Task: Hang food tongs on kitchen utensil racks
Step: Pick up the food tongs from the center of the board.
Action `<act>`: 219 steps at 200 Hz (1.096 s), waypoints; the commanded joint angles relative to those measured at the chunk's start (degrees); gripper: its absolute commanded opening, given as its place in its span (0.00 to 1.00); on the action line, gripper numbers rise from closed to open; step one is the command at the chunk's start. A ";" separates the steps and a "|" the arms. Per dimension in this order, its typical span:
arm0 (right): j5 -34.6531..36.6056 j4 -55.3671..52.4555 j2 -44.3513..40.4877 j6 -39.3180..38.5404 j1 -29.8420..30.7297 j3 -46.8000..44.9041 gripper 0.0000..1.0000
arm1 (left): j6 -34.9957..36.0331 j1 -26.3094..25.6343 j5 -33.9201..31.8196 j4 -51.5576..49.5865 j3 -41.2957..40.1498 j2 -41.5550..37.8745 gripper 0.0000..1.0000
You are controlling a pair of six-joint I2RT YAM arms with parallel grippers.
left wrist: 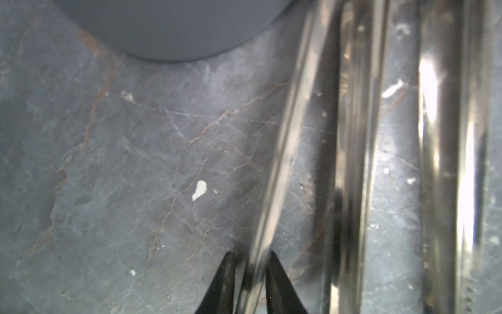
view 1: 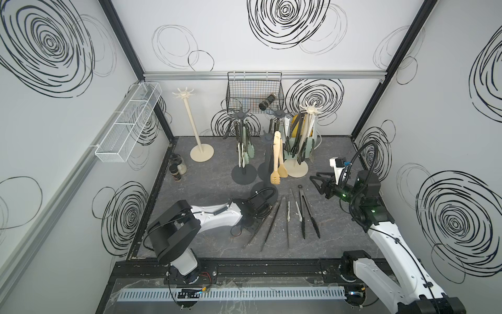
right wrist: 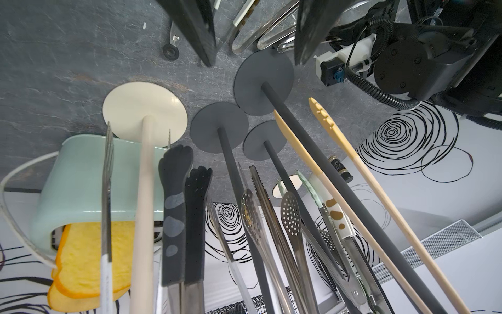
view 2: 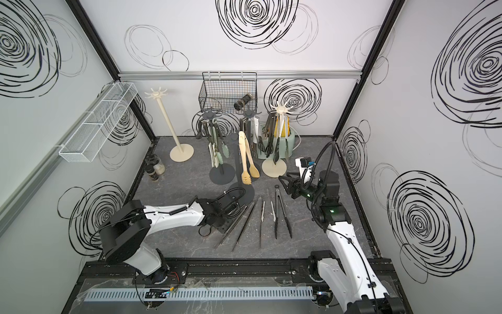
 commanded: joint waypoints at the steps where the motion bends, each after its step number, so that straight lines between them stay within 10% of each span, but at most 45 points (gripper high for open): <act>1: -1.16 1.76 -0.81 0.33 -0.52 -0.80 0.50 | 0.67 -0.95 -1.53 -0.22 0.60 0.92 0.19; 36: -1.04 1.93 -0.65 0.48 -0.86 -1.07 0.49 | 0.65 -2.14 -3.98 0.76 -0.03 -0.66 0.00; 219: -0.69 2.11 -0.32 1.37 -2.42 -1.26 0.49 | 10.38 -13.99 -9.64 14.12 -2.51 -22.28 0.00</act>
